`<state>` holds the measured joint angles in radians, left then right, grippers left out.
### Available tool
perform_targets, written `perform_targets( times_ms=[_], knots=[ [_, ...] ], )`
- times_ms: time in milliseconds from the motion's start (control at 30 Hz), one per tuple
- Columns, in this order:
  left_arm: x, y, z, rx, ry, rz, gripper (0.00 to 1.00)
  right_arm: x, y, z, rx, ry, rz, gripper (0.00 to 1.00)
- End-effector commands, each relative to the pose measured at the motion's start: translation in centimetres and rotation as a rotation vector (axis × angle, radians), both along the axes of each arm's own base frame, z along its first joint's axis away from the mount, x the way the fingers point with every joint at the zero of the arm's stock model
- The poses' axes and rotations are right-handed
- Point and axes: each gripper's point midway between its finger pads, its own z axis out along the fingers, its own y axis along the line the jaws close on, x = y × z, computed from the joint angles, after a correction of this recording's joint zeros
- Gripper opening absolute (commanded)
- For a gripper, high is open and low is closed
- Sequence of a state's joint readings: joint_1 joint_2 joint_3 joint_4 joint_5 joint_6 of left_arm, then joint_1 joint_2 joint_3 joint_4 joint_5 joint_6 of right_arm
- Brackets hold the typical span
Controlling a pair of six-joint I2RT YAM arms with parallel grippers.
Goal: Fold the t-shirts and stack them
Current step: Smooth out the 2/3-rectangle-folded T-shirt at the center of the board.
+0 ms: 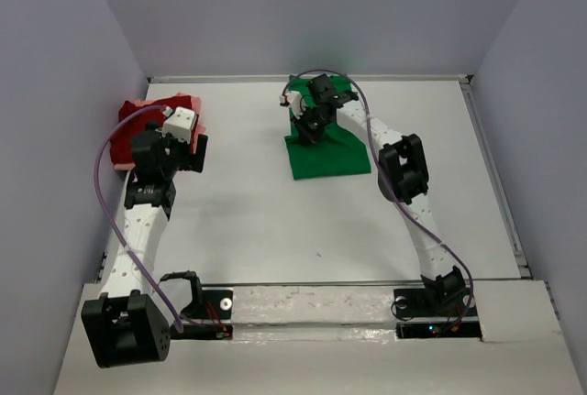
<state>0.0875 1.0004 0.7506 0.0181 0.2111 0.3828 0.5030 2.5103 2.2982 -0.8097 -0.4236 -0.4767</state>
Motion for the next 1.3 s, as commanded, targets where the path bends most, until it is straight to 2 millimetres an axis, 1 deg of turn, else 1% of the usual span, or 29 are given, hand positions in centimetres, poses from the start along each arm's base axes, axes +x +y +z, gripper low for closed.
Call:
perform_targets(
  times_ms=[0, 67, 167, 233, 267, 333, 400, 567, 633, 733, 767, 800, 833, 867, 900, 933, 967, 1000, 1033, 1067, 1167, 1233, 1267],
  knots=[
    [0.6, 0.1, 1.0, -0.001, -0.042, -0.008, 0.99, 4.5, 0.1, 3.7, 0.012, -0.237, -0.115, 0.00],
    [0.6, 0.0, 1.0, -0.002, -0.042, -0.009, 0.99, 5.8, -0.1, 4.4, 0.001, -0.285, -0.155, 0.00],
    [0.5, 0.0, 1.0, -0.003, -0.042, -0.010, 0.99, 7.7, -1.1, 5.0, -0.050, -0.361, -0.210, 0.00],
    [0.4, 0.1, 1.2, -0.004, -0.048, -0.010, 0.99, 8.4, -1.6, 5.5, -0.068, -0.396, -0.236, 0.00],
    [0.4, 0.1, 1.3, -0.006, -0.051, -0.009, 0.99, 8.8, -2.0, 6.2, -0.076, -0.424, -0.257, 0.00],
    [0.3, 0.0, 1.4, -0.009, -0.053, -0.013, 0.99, 8.9, -2.3, 6.9, -0.076, -0.445, -0.273, 0.00],
    [0.4, -0.1, 1.6, -0.015, -0.057, -0.019, 0.99, 8.6, -2.5, 8.2, -0.067, -0.463, -0.275, 0.00],
    [0.3, -0.4, 1.7, -0.022, -0.061, -0.036, 0.99, 8.2, -3.4, 9.9, -0.088, -0.499, -0.273, 0.00],
    [0.2, -0.4, 1.9, -0.023, -0.065, -0.037, 0.99, 8.2, -4.3, 10.7, -0.114, -0.527, -0.300, 0.00],
    [0.1, -0.6, 2.2, -0.026, -0.073, -0.044, 0.99, 8.4, -5.1, 11.8, -0.138, -0.569, -0.322, 0.00],
    [0.0, -0.6, 2.2, -0.027, -0.073, -0.042, 0.99, 8.5, -5.5, 12.5, -0.146, -0.592, -0.331, 0.00],
    [0.0, -0.6, 2.3, -0.027, -0.077, -0.046, 0.99, 8.7, -6.2, 12.9, -0.172, -0.615, -0.356, 0.00],
    [0.0, -0.7, 2.3, -0.028, -0.076, -0.047, 0.99, 8.9, -6.9, 13.3, -0.201, -0.639, -0.377, 0.02],
    [0.0, -0.7, 2.3, -0.029, -0.077, -0.050, 0.99, 9.0, -7.1, 13.2, -0.211, -0.642, -0.384, 0.04],
    [-0.1, -0.7, 2.3, -0.030, -0.077, -0.052, 0.99, 9.2, -7.8, 13.3, -0.218, -0.644, -0.400, 0.08],
    [-0.1, -0.8, 2.3, -0.031, -0.077, -0.055, 0.99, 9.2, -8.0, 13.3, -0.225, -0.646, -0.404, 0.13],
    [-0.1, -0.9, 2.3, -0.032, -0.078, -0.058, 0.99, 9.5, -9.0, 13.1, -0.236, -0.640, -0.421, 0.21],
    [-0.1, -0.9, 2.4, -0.034, -0.078, -0.063, 0.99, 9.6, -10.1, 12.5, -0.252, -0.627, -0.439, 0.21],
    [-0.1, -0.9, 2.3, -0.034, -0.076, -0.063, 0.99, 9.5, -10.7, 12.2, -0.256, -0.618, -0.446, 0.22],
    [-0.1, -1.0, 2.3, -0.036, -0.076, -0.064, 0.99, 9.6, -11.8, 11.9, -0.260, -0.603, -0.466, 0.28],
    [0.1, -1.1, 2.3, -0.040, -0.074, -0.070, 0.99, 9.0, -13.4, 10.8, -0.271, -0.555, -0.473, 0.39],
    [0.1, -1.2, 2.3, -0.045, -0.071, -0.078, 0.99, 8.6, -14.8, 10.1, -0.273, -0.521, -0.486, 0.51],
    [0.2, -1.3, 2.2, -0.044, -0.069, -0.080, 0.99, 8.4, -14.8, 9.9, -0.271, -0.512, -0.484, 0.55]
  ],
)
